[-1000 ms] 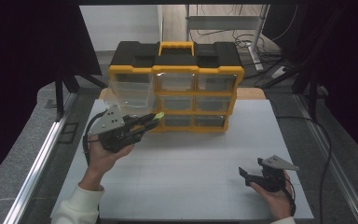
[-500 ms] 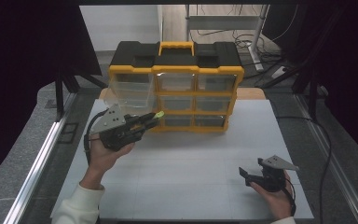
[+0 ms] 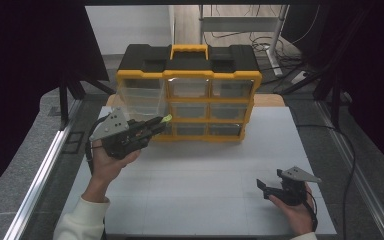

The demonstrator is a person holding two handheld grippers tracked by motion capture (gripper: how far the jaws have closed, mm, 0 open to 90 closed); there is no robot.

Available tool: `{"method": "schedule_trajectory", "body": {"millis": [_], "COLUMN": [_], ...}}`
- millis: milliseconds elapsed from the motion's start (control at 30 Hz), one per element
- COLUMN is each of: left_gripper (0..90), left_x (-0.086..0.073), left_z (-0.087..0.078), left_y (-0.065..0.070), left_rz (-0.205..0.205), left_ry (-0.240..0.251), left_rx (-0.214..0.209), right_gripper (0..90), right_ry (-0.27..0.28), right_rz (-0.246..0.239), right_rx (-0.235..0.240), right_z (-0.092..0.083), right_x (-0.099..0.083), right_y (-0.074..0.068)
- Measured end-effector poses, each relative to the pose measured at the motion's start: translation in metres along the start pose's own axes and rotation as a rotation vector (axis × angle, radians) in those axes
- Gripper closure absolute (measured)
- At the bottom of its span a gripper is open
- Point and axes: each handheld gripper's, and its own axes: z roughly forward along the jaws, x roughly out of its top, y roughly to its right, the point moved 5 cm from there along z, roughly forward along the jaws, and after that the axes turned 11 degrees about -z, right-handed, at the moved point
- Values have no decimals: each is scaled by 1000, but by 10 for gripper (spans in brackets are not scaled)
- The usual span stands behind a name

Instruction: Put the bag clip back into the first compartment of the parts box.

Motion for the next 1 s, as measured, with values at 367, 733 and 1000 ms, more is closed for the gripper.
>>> {"method": "schedule_trajectory", "body": {"millis": [367, 733, 1000], "left_gripper": [778, 778, 778], "left_x": [14, 24, 31], "left_z": [-5, -7, -8], "left_y": [0, -8, -15], "left_rz": [7, -2, -14], "left_ry": [16, 15, 18], "left_rx": [3, 18, 30], "right_gripper": [137, 137, 137], "right_ry": [2, 4, 4], "right_rz": [2, 2, 2], "right_rx": [0, -2, -3], "right_z": [0, -1, -1], "right_x": [0, 1, 1], "right_y": [0, 0, 0]}}
